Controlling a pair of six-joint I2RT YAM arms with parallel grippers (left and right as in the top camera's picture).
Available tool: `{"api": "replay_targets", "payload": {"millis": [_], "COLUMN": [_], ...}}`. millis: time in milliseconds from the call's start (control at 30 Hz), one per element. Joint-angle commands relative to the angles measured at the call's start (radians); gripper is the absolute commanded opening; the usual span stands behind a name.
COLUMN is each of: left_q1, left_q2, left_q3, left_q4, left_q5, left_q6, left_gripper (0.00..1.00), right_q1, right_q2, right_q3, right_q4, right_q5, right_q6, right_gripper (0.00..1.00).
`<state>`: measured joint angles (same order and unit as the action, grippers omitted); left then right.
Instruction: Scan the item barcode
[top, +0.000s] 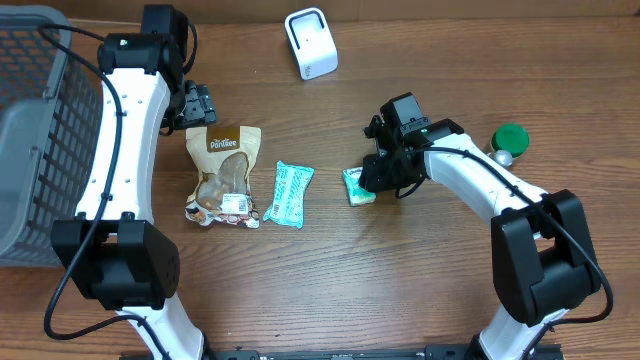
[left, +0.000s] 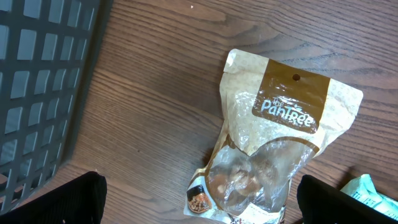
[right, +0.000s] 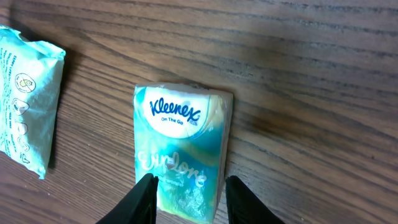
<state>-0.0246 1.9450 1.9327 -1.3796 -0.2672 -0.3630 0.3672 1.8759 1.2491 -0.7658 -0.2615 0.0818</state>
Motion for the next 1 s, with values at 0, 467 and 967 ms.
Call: {"api": "replay_targets", "payload": {"millis": [0, 467, 967], "left_q1": [-0.002, -0.002, -0.002], "left_q2": [-0.01, -0.01, -0.01], "left_q3": [0.018, 0.018, 0.018], "left_q4": [0.001, 0.001, 0.001], "left_q5": [-0.013, -0.012, -0.013], "left_q6": [0.004, 0.004, 0.004], "left_gripper": [1.0, 1.0, 0.99], "right_q1": [-0.001, -0.001, -0.003], "right_q2": [-0.001, 0.0, 0.0], "right_q3": [-0.006, -0.149, -0.154], "right_q4": [0.011, 0.177, 0.195], "right_q5": [0.005, 0.006, 0.001], "right_q6": [0.0, 0.034, 0.044], "right_gripper": [0.33, 0.32, 0.38]}}
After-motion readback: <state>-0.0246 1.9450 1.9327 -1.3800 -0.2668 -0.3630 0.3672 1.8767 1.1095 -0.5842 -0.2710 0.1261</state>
